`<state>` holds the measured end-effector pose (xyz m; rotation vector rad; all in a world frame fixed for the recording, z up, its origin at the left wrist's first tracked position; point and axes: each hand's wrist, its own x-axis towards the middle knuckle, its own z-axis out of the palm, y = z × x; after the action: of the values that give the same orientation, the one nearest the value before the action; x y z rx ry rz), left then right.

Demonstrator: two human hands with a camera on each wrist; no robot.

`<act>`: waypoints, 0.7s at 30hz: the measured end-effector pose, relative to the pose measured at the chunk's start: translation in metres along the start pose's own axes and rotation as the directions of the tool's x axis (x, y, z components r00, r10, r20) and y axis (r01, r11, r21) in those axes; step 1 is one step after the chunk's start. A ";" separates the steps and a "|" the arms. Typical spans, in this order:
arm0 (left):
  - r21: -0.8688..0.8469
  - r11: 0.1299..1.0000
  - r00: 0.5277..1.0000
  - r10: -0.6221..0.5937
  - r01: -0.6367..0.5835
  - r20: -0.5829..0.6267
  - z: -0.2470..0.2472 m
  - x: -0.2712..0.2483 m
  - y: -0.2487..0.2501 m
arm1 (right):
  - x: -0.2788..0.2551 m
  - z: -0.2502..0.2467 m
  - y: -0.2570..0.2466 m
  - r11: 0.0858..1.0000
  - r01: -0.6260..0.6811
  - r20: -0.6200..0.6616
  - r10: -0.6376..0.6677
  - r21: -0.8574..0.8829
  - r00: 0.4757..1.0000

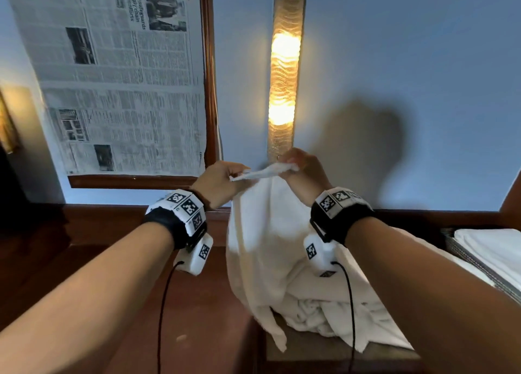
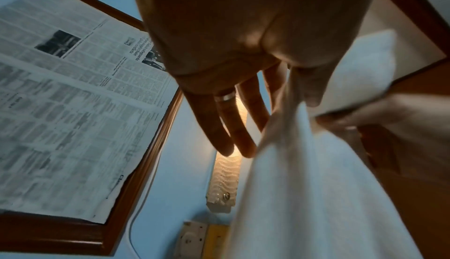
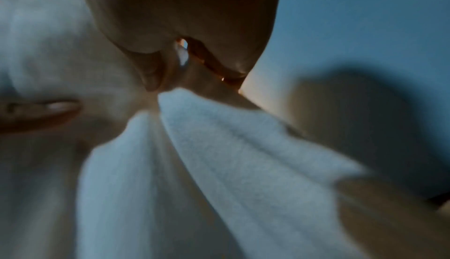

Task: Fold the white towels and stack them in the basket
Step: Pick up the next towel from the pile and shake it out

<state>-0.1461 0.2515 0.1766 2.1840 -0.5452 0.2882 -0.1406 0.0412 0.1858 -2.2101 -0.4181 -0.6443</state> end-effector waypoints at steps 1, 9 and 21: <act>-0.039 0.999 0.999 0.002 -0.003 -0.036 0.003 0.000 0.000 | 0.003 0.005 -0.008 0.998 0.048 0.021 -0.047 -0.039 0.999; -0.091 0.990 0.941 0.073 -0.109 -0.329 -0.027 -0.013 0.010 | 0.002 0.014 -0.017 0.974 0.138 0.128 -0.116 -0.181 0.985; -0.082 0.995 0.956 -0.073 0.052 -0.283 -0.095 -0.051 -0.032 | -0.022 0.006 0.081 0.912 -0.233 0.059 0.268 -0.338 0.962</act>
<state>-0.1774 0.3578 0.1938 2.0375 -0.3191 0.5316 -0.1176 -0.0079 0.1220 -2.5682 -0.0738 -0.4856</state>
